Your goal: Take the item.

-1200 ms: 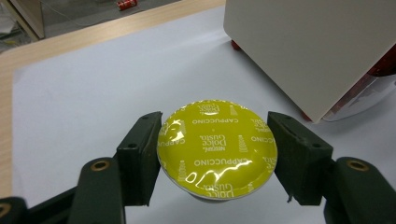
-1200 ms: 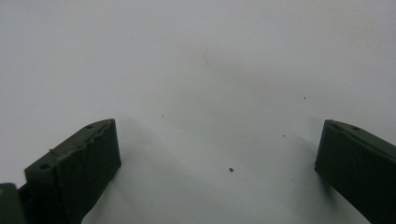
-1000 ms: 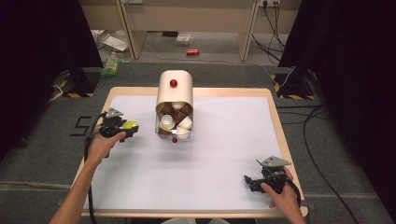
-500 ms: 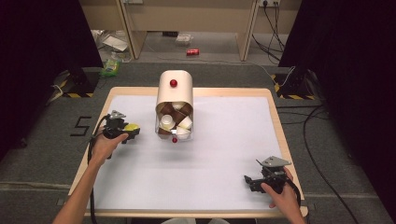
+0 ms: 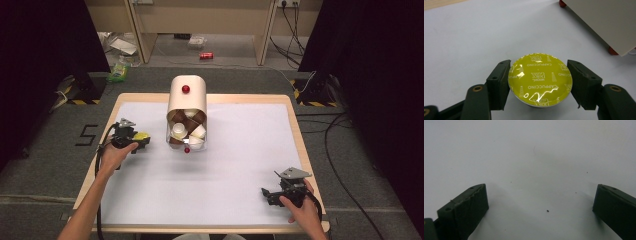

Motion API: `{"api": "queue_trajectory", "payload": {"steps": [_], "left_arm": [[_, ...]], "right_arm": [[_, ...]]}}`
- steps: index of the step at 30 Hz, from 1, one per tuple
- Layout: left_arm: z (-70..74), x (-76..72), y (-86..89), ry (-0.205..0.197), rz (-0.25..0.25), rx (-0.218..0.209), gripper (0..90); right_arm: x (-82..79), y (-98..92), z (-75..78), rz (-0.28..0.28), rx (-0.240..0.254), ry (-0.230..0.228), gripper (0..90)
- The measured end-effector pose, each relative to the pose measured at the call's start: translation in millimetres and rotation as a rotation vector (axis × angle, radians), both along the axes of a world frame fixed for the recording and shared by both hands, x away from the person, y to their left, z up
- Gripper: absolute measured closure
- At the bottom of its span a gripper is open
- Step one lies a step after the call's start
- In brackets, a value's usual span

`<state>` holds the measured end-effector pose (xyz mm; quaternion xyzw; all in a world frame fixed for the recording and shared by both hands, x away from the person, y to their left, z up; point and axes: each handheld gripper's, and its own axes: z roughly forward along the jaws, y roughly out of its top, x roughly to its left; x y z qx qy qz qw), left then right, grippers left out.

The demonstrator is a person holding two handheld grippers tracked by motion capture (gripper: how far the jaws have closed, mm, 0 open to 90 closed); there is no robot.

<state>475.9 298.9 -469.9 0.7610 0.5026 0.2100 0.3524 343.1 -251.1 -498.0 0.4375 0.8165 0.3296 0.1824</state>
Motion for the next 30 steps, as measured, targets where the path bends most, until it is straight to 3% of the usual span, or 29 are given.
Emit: {"api": "queue_trajectory", "payload": {"steps": [22,23,27,30], "left_arm": [[-8.7,3.4,1.4,0.009,-0.008,0.021,37.4],[-8.8,3.1,1.3,-0.002,-0.011,0.017,36.6],[-6.5,0.5,0.9,0.015,-0.002,0.030,23.7],[-6.6,-2.2,2.0,0.020,0.002,0.022,20.2]], "right_arm": [[-0.1,0.0,0.0,0.000,0.000,0.000,0.4],[-0.1,0.0,0.0,0.000,0.000,0.000,0.4],[-0.5,0.4,0.0,-0.004,0.003,0.004,0.4],[0.0,0.0,0.0,0.001,-0.001,-0.001,0.4]]}}
